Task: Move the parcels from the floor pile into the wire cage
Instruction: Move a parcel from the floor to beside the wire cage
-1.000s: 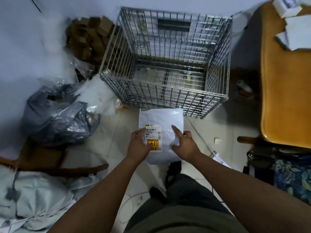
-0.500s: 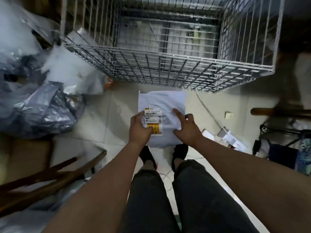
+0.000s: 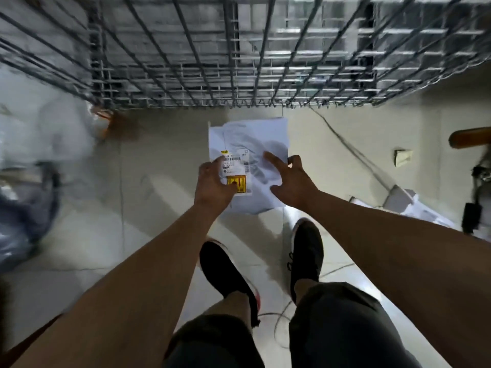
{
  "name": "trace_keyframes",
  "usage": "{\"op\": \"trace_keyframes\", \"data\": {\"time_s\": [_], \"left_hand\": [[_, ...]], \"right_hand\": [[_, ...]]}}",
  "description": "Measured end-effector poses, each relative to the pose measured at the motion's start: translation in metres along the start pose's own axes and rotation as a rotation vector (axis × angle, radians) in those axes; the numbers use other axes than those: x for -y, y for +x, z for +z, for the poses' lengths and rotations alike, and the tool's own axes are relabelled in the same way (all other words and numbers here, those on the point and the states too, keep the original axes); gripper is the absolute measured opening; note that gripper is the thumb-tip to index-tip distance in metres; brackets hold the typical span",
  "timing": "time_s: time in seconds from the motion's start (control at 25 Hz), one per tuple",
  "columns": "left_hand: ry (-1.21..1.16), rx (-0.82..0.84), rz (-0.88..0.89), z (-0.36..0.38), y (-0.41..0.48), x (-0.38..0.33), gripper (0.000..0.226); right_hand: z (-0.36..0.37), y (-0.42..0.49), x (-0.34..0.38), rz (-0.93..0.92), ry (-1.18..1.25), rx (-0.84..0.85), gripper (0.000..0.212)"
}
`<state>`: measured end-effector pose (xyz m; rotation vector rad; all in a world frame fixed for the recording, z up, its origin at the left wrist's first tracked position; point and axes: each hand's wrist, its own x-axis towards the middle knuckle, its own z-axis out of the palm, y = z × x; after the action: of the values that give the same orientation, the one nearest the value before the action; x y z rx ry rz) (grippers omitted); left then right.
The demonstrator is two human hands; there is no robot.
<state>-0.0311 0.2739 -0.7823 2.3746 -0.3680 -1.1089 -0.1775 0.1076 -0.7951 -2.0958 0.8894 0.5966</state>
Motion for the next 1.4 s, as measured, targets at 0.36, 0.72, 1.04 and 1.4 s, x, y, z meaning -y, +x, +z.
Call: {"op": "trace_keyframes", "data": {"time_s": [0.36,0.72,1.04,1.4], "left_hand": [[0.047,-0.017,0.017,0.082,0.134,0.053,0.077],[0.047,0.034,0.048,0.072,0.124,0.04,0.079],[0.116,0.108,0.096,-0.044,-0.061,-0.105,0.073],[0.166,0.153,0.188,-0.201,-0.283,-0.267,0.068]], "right_hand": [[0.074,0.124,-0.076,-0.028,-0.018,-0.04,0.09],[0.062,0.115,-0.071,0.101,-0.04,0.048,0.084],[-0.099,-0.065,0.045,0.023,0.059,0.007,0.073],[-0.282,-0.315,0.158,0.12,0.063,-0.032,0.063]]}}
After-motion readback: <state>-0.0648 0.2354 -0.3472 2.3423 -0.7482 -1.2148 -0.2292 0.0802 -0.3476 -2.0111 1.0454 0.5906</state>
